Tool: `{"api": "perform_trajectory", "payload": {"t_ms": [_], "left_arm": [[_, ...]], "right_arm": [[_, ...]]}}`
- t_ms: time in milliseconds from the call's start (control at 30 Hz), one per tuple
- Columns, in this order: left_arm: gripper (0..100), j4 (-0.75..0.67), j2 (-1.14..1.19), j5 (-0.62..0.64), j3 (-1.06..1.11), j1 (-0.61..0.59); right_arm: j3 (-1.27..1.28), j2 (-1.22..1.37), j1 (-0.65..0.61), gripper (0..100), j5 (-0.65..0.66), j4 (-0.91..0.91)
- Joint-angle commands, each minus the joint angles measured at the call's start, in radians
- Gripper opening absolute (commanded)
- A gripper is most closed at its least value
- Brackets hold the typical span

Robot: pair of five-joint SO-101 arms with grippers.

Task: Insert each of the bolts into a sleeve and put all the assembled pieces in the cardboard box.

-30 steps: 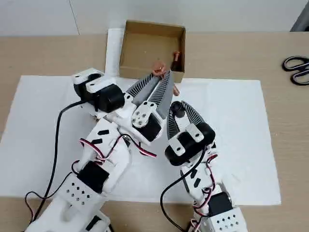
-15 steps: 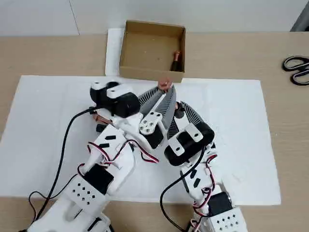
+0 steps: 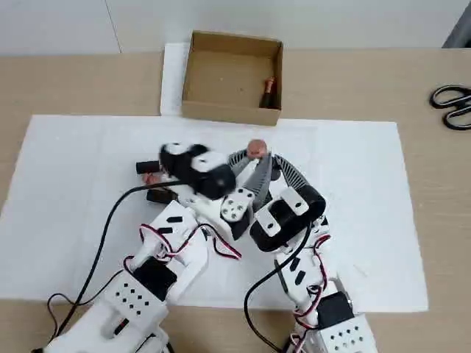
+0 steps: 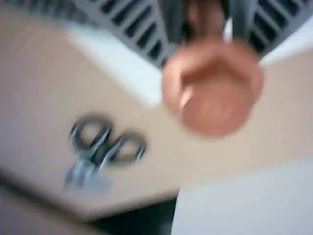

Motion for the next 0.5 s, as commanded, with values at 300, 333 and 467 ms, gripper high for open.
{"api": "perform_trajectory", "payload": {"t_ms": [300, 333, 467], "left_arm": [[26, 0.149, -0.021, -0.034, -0.213, -0.074], [26, 0.149, -0.021, -0.034, -0.26, -0.097], [23, 0.155, -0.021, -0.029, -0.42, -0.135]], "right_arm": [[-0.032, -0.021, 0.001, 0.5, -0.008, 0.005], [-0.031, -0.016, 0.001, 0.5, -0.008, 0.012], [-0.031, -0.013, 0.002, 0.5, -0.008, 0.139]]}}
